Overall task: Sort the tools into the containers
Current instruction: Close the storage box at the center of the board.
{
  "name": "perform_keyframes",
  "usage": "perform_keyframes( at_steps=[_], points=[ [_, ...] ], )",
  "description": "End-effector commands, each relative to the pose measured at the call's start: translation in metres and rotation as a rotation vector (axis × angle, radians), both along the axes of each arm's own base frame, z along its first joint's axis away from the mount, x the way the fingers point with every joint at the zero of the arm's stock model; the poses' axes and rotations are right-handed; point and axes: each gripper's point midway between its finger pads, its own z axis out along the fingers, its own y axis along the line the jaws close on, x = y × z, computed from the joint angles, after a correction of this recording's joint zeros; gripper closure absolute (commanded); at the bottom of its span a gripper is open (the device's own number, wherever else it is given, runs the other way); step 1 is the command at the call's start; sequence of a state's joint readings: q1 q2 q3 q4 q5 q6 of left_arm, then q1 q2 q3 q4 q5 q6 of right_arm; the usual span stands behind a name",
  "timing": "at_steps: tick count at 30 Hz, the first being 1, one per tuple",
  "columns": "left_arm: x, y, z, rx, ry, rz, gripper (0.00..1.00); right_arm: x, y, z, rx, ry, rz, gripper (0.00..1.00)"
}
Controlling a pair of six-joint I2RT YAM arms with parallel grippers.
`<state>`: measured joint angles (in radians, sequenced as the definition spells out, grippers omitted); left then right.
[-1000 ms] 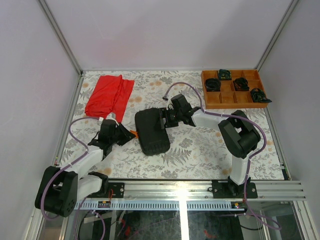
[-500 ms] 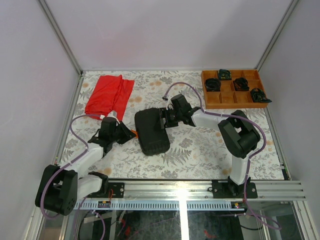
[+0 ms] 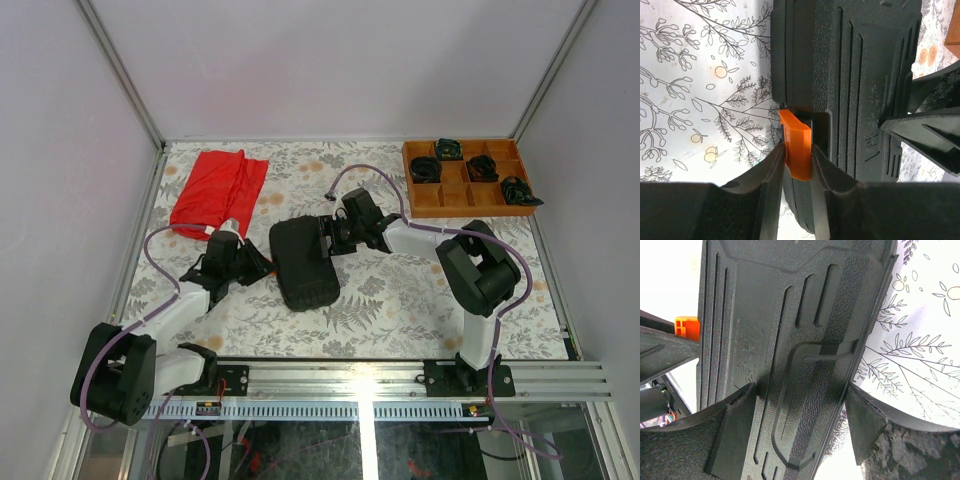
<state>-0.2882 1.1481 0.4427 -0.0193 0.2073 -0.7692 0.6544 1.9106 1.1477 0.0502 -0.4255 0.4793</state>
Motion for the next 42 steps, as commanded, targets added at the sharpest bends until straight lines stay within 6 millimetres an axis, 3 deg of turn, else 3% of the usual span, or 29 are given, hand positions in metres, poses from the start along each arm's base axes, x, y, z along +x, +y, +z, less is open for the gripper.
perform_keyframes(
  at_steps=[1,11,30,42],
  points=[
    [0.020,-0.018,0.030,-0.052,-0.103,-0.027,0.75,-0.045,-0.031,-0.068,-0.219,0.125,0.067,0.62],
    [0.023,-0.025,0.034,-0.056,-0.111,-0.036,0.57,-0.046,-0.031,-0.070,-0.220,0.131,0.074,0.62],
    [0.022,-0.028,0.054,-0.075,-0.159,-0.029,0.61,-0.047,-0.030,-0.073,-0.221,0.142,0.083,0.62],
    [0.022,-0.031,0.046,-0.076,-0.142,-0.038,0.66,-0.049,-0.030,-0.075,-0.221,0.151,0.086,0.62]
  ],
)
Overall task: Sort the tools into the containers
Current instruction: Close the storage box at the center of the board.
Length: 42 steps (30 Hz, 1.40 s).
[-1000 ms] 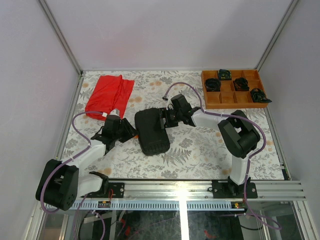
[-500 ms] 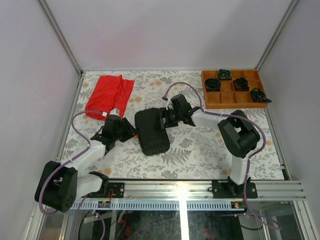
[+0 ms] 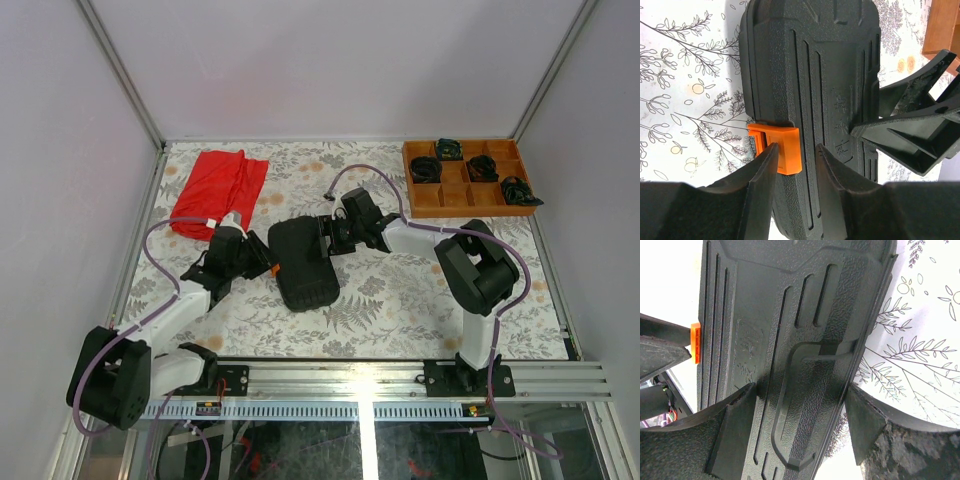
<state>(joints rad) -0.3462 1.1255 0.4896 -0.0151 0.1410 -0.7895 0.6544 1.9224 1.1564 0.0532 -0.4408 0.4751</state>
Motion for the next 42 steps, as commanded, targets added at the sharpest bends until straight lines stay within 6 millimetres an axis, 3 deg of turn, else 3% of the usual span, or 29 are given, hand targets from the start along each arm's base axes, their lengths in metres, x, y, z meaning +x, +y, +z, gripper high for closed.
perform_keyframes(
  at_steps=[1,11,23,42],
  points=[
    [0.010,-0.020,0.020,-0.074,-0.062,-0.047,0.67,-0.049,-0.033,-0.074,-0.228,0.145,0.075,0.62],
    [0.005,-0.011,-0.007,-0.026,0.004,-0.013,0.80,-0.050,-0.034,-0.075,-0.232,0.148,0.078,0.62],
    [-0.007,-0.002,-0.020,-0.003,0.036,0.011,0.87,-0.050,-0.032,-0.076,-0.227,0.152,0.079,0.62],
    [-0.014,-0.007,-0.049,-0.015,0.108,-0.010,0.93,-0.051,-0.033,-0.077,-0.231,0.157,0.077,0.62]
  ],
)
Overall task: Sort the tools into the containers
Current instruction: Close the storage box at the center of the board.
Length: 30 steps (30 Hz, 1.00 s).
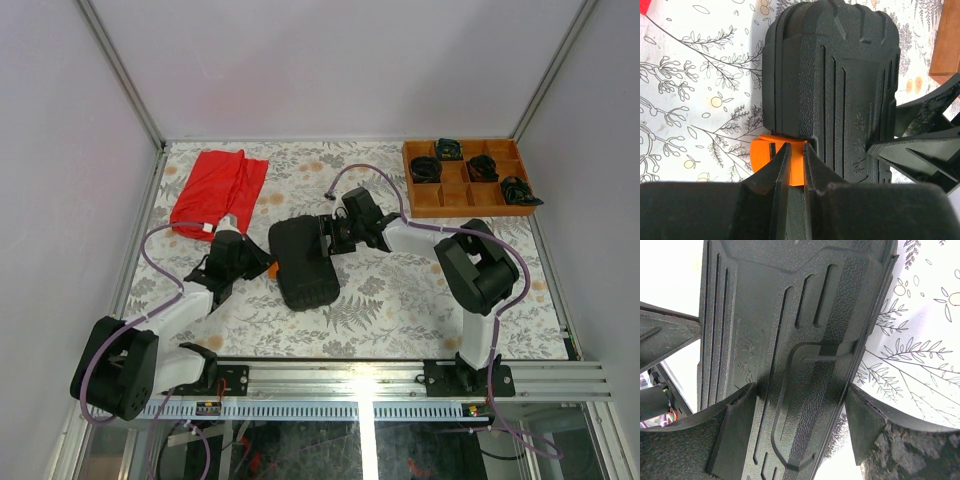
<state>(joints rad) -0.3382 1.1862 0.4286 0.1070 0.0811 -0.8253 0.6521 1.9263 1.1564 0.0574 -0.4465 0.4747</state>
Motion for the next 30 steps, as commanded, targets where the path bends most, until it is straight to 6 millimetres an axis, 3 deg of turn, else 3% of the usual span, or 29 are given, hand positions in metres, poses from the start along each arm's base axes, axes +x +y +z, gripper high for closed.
perform_keyframes(
  at_steps=[1,6,10,17,24,27,30],
  points=[
    [-0.023,-0.017,-0.028,-0.027,0.109,-0.087,0.92,-0.052,-0.033,-0.077,-0.236,0.156,0.076,0.62],
    [-0.016,-0.013,-0.011,-0.014,0.070,-0.070,0.69,-0.051,-0.033,-0.076,-0.237,0.152,0.079,0.62],
    [-0.005,-0.012,0.012,0.011,0.023,-0.065,0.62,-0.052,-0.034,-0.077,-0.241,0.156,0.082,0.63],
    [0.006,-0.006,0.037,0.052,-0.017,-0.051,0.59,-0.052,-0.034,-0.076,-0.242,0.154,0.082,0.63],
    [-0.002,0.003,0.033,0.076,-0.014,-0.019,0.56,-0.052,-0.033,-0.077,-0.240,0.158,0.083,0.63],
    [-0.005,0.010,0.026,0.098,-0.001,-0.001,0.62,-0.051,-0.033,-0.077,-0.239,0.156,0.083,0.63],
    [-0.009,0.016,0.019,0.125,0.021,0.019,0.75,-0.052,-0.034,-0.078,-0.242,0.159,0.082,0.63]
  ],
)
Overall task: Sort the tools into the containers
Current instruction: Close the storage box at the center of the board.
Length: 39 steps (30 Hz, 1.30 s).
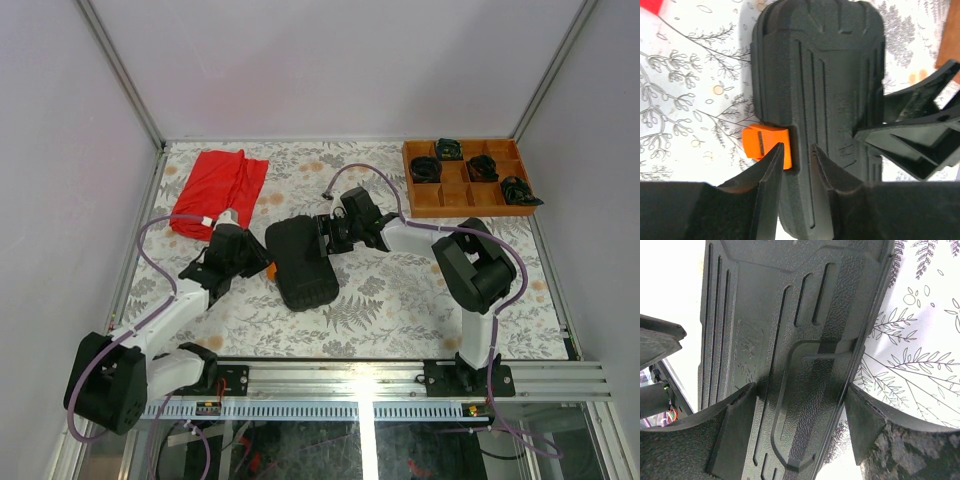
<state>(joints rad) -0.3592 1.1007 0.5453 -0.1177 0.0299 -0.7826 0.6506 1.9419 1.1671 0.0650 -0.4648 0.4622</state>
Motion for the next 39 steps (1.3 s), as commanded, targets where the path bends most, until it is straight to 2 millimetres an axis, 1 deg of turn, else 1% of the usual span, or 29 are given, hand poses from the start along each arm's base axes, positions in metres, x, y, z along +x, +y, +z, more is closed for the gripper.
perform_keyframes(
  at_steps=[1,7,11,22,32,39],
  points=[
    [-0.007,0.013,-0.014,0.063,0.029,0.029,0.79,-0.053,-0.037,-0.077,-0.254,0.160,0.063,0.63],
    [-0.013,0.018,-0.027,0.094,0.075,0.043,0.92,-0.053,-0.037,-0.078,-0.254,0.160,0.064,0.63],
    [-0.015,0.020,-0.035,0.106,0.100,0.048,0.96,-0.053,-0.037,-0.078,-0.255,0.161,0.064,0.63],
    [-0.016,0.017,-0.054,0.114,0.152,0.030,1.00,-0.054,-0.037,-0.079,-0.255,0.165,0.062,0.63],
    [-0.020,0.014,-0.074,0.110,0.194,0.017,1.00,-0.054,-0.037,-0.080,-0.255,0.167,0.062,0.64],
    [-0.016,0.009,-0.082,0.089,0.195,0.011,1.00,-0.056,-0.038,-0.080,-0.258,0.168,0.063,0.64]
  ],
)
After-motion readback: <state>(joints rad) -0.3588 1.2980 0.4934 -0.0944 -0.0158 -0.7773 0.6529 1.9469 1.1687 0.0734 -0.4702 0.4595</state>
